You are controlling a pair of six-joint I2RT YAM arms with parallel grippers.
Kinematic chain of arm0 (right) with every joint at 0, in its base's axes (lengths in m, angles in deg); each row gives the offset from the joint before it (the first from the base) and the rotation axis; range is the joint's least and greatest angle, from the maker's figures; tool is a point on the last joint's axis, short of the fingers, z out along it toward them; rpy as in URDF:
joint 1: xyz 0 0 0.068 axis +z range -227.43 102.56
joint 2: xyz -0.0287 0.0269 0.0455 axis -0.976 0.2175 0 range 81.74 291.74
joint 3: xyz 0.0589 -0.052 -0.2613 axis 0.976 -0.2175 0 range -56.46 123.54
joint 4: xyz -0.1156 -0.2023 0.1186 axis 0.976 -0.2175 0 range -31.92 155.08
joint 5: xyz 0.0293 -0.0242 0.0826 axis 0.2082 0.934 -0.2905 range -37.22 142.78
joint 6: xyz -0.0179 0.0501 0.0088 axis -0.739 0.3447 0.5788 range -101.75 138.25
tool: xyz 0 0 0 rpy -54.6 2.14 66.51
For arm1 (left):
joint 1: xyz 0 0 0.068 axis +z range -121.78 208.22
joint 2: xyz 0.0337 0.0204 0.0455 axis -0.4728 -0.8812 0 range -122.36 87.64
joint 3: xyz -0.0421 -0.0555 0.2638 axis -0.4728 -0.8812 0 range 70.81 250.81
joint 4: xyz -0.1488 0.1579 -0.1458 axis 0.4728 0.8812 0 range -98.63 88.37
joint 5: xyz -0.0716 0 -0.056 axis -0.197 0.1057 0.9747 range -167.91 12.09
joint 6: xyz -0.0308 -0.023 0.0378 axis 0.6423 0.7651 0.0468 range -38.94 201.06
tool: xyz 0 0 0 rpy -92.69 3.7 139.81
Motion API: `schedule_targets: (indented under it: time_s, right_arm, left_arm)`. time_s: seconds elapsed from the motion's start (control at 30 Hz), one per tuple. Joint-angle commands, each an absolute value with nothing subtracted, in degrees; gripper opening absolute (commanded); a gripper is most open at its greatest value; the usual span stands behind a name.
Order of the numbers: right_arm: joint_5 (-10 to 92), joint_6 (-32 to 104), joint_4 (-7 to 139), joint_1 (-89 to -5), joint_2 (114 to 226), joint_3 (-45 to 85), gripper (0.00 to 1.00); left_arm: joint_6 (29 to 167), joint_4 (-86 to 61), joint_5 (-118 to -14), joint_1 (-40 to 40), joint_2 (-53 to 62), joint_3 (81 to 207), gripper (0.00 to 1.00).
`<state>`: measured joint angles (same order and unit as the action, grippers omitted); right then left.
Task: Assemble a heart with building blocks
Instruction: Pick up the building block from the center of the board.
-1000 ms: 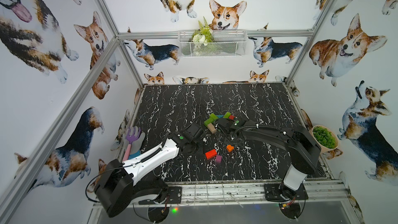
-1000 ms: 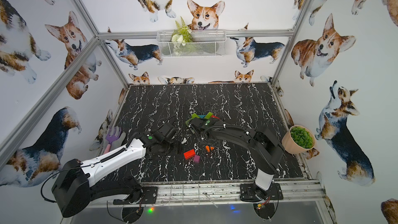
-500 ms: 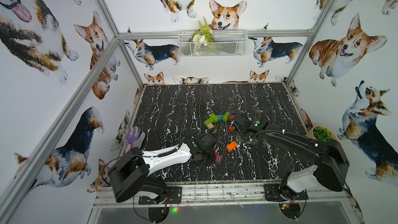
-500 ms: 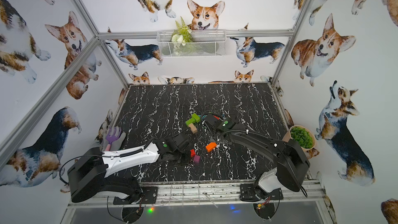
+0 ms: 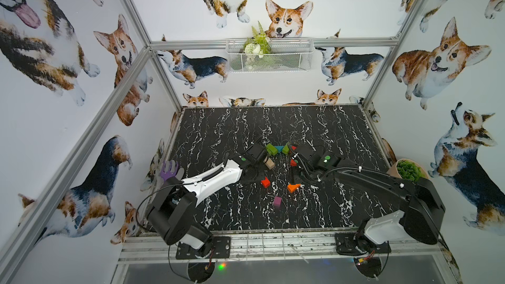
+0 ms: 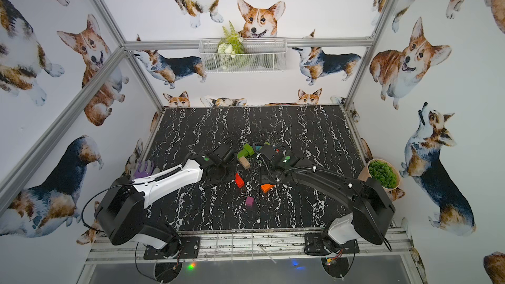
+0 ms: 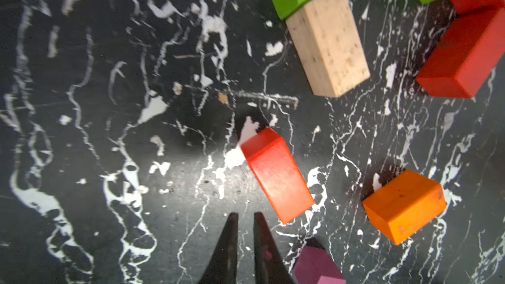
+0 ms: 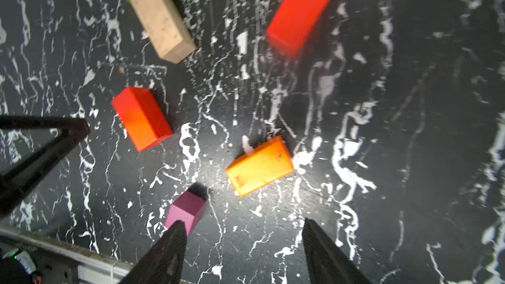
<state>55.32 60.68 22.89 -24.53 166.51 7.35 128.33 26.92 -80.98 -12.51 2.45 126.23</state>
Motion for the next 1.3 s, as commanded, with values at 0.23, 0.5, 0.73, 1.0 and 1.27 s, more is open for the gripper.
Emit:
schedule_targets:
  time_s: [0.23,0.5,0.73,1.0,1.27]
  right_arm:
    - [55.08,50.77,20.01,-17.8,190.31,27.06,0.69]
    - [56.34,47.83,16.26,-15.88,200.62,36.75,0.64]
    - [59.58,46.52,13.68,-15.76,206.03,39.87,0.48]
    - [62.87,43.24,14.89,-16.05,201.04,34.13,0.16]
    - [56.83,38.47,21.31,-21.01,191.05,20.2,0.14]
  left_arm:
    - [127.73,36.25,-82.08,-0.85,24.11,112.94,0.39]
    - [126.05,37.15,-78.06,4.93,31.71,107.68,0.44]
    - [124.84,34.32,-75.56,6.0,29.8,106.38,0.43]
    - [124.55,30.98,-74.2,6.09,25.94,105.62,0.41]
    - [124.92,28.59,-73.36,6.07,24.67,105.92,0.39]
